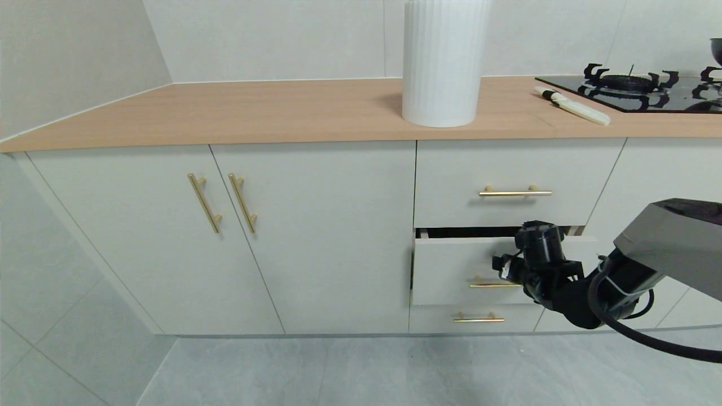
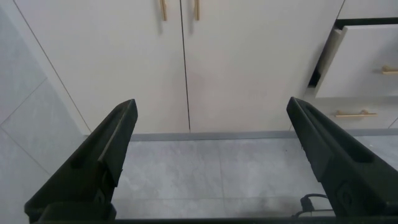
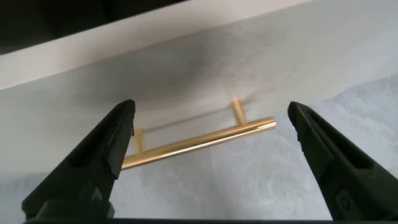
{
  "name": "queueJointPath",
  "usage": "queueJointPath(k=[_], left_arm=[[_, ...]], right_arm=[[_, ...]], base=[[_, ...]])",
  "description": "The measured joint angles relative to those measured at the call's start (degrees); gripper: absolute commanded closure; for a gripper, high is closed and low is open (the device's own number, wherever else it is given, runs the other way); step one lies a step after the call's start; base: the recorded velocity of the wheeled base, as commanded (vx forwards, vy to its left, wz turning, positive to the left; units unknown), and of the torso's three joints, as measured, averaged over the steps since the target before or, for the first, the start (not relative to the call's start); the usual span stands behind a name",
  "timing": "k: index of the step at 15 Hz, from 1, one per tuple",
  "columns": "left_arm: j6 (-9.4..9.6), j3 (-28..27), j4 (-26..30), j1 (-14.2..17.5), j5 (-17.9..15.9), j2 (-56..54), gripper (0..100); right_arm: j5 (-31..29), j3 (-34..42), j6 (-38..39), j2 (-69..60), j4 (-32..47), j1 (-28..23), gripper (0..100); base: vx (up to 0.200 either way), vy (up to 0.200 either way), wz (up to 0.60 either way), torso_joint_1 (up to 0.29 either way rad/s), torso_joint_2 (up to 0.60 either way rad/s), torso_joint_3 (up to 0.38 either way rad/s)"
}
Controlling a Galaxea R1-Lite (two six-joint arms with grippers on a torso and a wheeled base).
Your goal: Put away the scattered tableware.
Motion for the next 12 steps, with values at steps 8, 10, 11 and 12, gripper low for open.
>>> queueJointPath(k=[8, 10, 11, 12], left_arm=[[0.02, 0.0, 0.0, 0.0, 0.0, 0.0, 0], [0.0, 0.0, 0.0, 0.0, 0.0, 0.0, 0], [0.02, 0.0, 0.0, 0.0, 0.0, 0.0, 0], [0.02, 0.0, 0.0, 0.0, 0.0, 0.0, 0]], right_arm=[[-4.4, -4.9, -0.1, 5.3, -7.0, -1.2, 0], [-5.0, -5.8, -0.1, 6.2, -7.8, -1.4, 0], [-5.2, -6.2, -0.1, 6.7, -8.3, -1.4, 0], [-5.5, -6.7, -0.1, 7.1, -8.9, -1.4, 0]], base=[[0.0, 0.0, 0.0, 0.0, 0.0, 0.0], [0.0, 0.0, 0.0, 0.0, 0.0, 0.0], [0.0, 0.0, 0.0, 0.0, 0.0, 0.0], [0.0, 0.0, 0.0, 0.0, 0.0, 0.0]])
